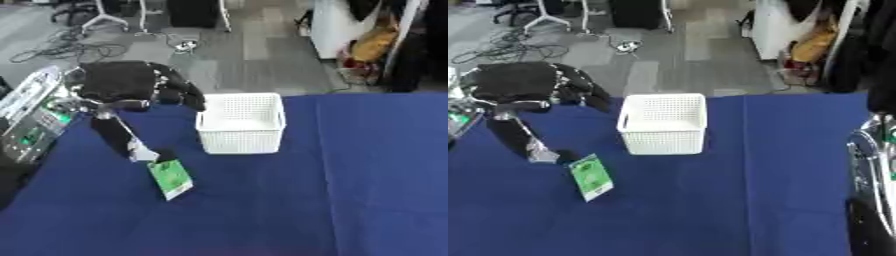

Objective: Pick up objects on the table and place them in the box.

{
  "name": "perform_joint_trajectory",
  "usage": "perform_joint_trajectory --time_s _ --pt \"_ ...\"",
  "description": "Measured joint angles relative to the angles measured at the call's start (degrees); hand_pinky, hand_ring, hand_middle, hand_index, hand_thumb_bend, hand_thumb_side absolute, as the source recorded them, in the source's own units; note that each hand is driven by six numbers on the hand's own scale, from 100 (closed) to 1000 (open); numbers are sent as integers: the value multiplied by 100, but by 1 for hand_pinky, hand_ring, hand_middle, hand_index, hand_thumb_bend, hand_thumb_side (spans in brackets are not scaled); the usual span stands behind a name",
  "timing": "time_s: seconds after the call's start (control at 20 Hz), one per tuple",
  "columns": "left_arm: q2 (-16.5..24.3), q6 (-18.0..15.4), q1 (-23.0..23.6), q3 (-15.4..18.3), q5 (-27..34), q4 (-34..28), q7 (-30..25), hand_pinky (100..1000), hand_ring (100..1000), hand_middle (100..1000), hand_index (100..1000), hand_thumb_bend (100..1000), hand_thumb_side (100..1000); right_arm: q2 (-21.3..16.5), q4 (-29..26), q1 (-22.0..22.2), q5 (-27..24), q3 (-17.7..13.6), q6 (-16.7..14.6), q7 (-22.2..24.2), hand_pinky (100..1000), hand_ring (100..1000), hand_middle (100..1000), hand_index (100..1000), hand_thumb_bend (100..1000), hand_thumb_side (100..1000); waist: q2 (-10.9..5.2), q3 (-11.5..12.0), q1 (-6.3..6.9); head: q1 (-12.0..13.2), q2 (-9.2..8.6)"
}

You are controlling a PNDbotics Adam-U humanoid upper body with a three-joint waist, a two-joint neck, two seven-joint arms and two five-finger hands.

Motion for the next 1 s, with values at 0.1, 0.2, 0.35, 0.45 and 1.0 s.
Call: perform_joint_trajectory --time_s 0.1,0.2,0.35,0.45,1.0 --pt "-1 -152 -114 -103 -279 166 152 838 792 853 906 488 797 0 0 0 -20 12 -3 52 169 205 190 374 322 935 2 -5 1 2 -2" --pt "-1 -285 -201 -219 -566 321 285 856 799 862 912 517 821 0 0 0 -39 24 6 100 167 203 189 374 320 936 3 -6 4 4 -3" --pt "-1 -414 -294 -442 -999 516 414 867 804 869 916 529 830 0 0 0 -45 30 32 160 167 203 189 374 320 937 5 -12 28 13 -3" --pt "-1 -478 -338 -574 -1245 619 478 871 807 872 917 535 830 0 0 0 -47 30 43 186 166 203 189 374 319 937 7 -28 36 24 -3" --pt "156 -614 -471 -1075 -2262 903 614 865 838 892 926 587 831 -1 0 0 -65 30 75 222 166 202 188 373 320 938 8 -40 71 57 -3"
